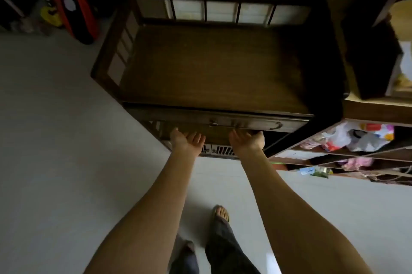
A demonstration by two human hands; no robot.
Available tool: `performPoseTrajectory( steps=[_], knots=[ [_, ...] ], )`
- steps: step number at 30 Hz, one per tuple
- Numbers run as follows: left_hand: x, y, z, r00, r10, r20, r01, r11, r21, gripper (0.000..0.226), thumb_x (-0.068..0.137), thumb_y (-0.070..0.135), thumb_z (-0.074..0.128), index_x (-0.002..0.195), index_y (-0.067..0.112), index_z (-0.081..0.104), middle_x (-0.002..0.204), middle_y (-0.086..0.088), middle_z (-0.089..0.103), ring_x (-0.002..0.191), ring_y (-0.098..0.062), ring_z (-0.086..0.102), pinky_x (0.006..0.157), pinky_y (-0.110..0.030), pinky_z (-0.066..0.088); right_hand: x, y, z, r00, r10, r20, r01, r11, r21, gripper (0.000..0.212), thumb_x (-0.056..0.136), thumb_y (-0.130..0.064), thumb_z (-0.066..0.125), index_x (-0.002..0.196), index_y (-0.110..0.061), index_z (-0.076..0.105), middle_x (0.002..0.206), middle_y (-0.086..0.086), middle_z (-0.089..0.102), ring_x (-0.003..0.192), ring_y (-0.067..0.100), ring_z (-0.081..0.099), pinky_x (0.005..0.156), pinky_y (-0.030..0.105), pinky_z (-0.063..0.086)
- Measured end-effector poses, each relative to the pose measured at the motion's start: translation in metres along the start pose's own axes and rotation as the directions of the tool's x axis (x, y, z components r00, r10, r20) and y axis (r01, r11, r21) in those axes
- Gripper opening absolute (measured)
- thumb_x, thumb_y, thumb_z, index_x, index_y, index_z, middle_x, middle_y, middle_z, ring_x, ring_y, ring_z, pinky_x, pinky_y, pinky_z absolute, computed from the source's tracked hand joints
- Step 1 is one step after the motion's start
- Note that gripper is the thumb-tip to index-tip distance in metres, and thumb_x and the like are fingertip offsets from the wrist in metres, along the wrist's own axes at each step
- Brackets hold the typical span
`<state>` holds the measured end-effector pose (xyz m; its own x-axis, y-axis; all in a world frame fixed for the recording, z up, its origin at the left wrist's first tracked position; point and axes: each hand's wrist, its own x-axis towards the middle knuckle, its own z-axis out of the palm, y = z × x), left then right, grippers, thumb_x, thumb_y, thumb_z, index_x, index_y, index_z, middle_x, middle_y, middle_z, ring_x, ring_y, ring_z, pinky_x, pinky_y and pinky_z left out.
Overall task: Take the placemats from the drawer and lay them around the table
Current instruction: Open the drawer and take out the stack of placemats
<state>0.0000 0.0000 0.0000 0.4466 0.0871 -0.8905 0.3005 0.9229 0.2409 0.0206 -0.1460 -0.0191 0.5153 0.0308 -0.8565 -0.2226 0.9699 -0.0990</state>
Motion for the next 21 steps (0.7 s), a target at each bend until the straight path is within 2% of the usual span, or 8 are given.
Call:
performPoseTrajectory(
  steps=[2,3,4,8,14,21],
  knots=[
    [0.013,-0.003,0.009,1.000,-0.004,-0.013,0.003,1.000,-0.029,0.058,0.101,0.044,0.032,0.146,0.006,0.033,0.150,-0.016,0.037,0.141,-0.032,0.032,0.118,-0.044,0.024,0.019,-0.001,0.005,0.998,0.026,0.065,-0.032,0.994,0.103,0.050,0.097,-0.052,0.034,0.121,-0.012,0.052,0.114,0.009,0.058,0.103,0.027,0.056,0.110,0.036,0.034],
    [0.018,-0.003,0.013,1.000,-0.007,-0.006,0.007,0.999,-0.042,0.057,0.101,0.044,0.032,0.144,0.007,0.036,0.150,-0.016,0.038,0.141,-0.031,0.033,0.118,-0.044,0.024,0.026,-0.002,0.006,0.997,0.017,0.073,-0.027,0.990,0.137,0.044,0.095,-0.052,0.038,0.110,-0.013,0.054,0.105,0.008,0.058,0.095,0.026,0.055,0.105,0.037,0.037],
    [0.022,-0.001,0.017,1.000,-0.001,0.000,0.001,0.999,-0.049,0.054,0.101,0.043,0.032,0.141,0.008,0.040,0.148,-0.016,0.041,0.139,-0.031,0.037,0.117,-0.045,0.026,0.034,0.000,0.007,0.998,0.007,0.064,-0.017,0.989,0.149,0.039,0.092,-0.049,0.044,0.105,-0.015,0.055,0.105,0.007,0.058,0.096,0.026,0.055,0.106,0.040,0.037],
    [0.039,0.010,0.022,0.999,-0.012,0.045,0.017,0.995,-0.095,0.038,0.098,0.039,0.036,0.120,0.010,0.051,0.135,-0.017,0.053,0.124,-0.034,0.051,0.110,-0.050,0.035,0.040,0.005,0.006,0.994,-0.017,0.105,0.007,0.995,0.095,0.049,0.085,-0.044,0.051,0.126,-0.018,0.056,0.125,0.007,0.057,0.113,0.030,0.054,0.108,0.051,0.035],
    [0.049,0.009,0.011,0.996,0.009,0.083,-0.008,1.000,-0.020,0.047,0.096,0.045,0.040,0.130,0.015,0.052,0.129,-0.015,0.057,0.120,-0.034,0.053,0.105,-0.055,0.036,0.037,0.010,-0.002,0.993,-0.054,0.102,0.046,0.996,0.072,0.053,0.085,-0.046,0.051,0.130,-0.019,0.054,0.125,0.009,0.058,0.107,0.030,0.057,0.103,0.049,0.041],
    [0.033,-0.003,-0.023,0.992,0.001,0.124,-0.001,1.000,0.001,0.053,0.096,0.050,0.040,0.138,0.017,0.045,0.135,-0.015,0.052,0.130,-0.036,0.045,0.108,-0.058,0.032,0.014,0.022,-0.034,0.991,-0.130,0.024,0.131,0.991,-0.013,0.055,0.094,-0.055,0.039,0.135,-0.019,0.048,0.132,0.011,0.056,0.119,0.031,0.055,0.105,0.049,0.043]
  ],
)
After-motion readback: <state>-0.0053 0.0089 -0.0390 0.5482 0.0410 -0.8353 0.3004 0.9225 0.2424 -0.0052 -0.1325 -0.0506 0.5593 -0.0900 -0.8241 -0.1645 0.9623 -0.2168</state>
